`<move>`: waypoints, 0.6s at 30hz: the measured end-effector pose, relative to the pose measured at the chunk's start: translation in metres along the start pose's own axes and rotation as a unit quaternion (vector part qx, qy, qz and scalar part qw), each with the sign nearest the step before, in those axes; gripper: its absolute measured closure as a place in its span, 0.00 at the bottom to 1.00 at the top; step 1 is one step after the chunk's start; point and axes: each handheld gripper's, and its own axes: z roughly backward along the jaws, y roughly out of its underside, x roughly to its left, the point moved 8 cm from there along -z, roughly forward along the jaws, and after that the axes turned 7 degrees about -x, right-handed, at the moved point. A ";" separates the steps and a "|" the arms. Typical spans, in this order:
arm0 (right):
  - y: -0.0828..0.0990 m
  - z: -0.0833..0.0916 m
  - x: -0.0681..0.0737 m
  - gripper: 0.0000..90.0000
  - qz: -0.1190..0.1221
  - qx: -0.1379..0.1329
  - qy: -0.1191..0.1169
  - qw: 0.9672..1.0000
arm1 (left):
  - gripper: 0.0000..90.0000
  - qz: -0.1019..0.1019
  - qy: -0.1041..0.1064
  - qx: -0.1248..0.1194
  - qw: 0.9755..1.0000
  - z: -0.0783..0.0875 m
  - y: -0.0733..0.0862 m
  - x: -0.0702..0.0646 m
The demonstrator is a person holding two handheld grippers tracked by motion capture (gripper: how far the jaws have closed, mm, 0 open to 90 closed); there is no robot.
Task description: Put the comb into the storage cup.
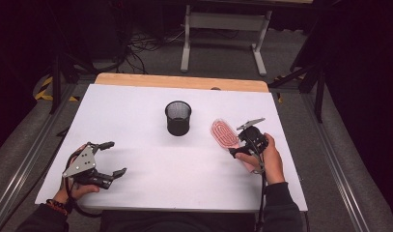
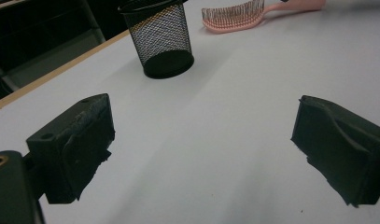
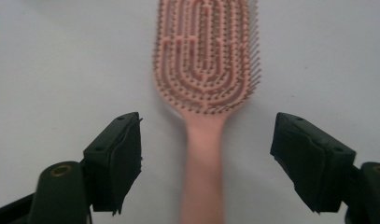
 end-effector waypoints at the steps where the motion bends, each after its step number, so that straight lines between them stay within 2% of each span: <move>1: 0.000 -0.001 -0.003 0.26 -0.006 0.001 0.007 1.000 | 0.07 -0.003 -0.005 0.001 1.000 0.000 0.000 0.001; 4: 0.002 -0.004 -0.003 0.26 -0.011 0.009 -0.006 1.000 | 0.07 -0.001 -0.011 -0.005 1.000 0.002 -0.001 0.003; 11: 0.006 -0.013 -0.007 0.27 -0.018 0.026 -0.004 1.000 | 0.07 -0.006 -0.004 -0.001 1.000 0.001 -0.001 0.002; 13: 0.007 -0.015 -0.006 0.33 -0.017 0.028 -0.011 0.999 | 0.07 -0.006 -0.004 0.001 1.000 0.001 0.000 0.002; 18: 0.010 -0.019 -0.004 0.39 -0.014 0.034 -0.024 0.999 | 0.07 0.000 -0.004 -0.001 1.000 0.001 0.000 0.003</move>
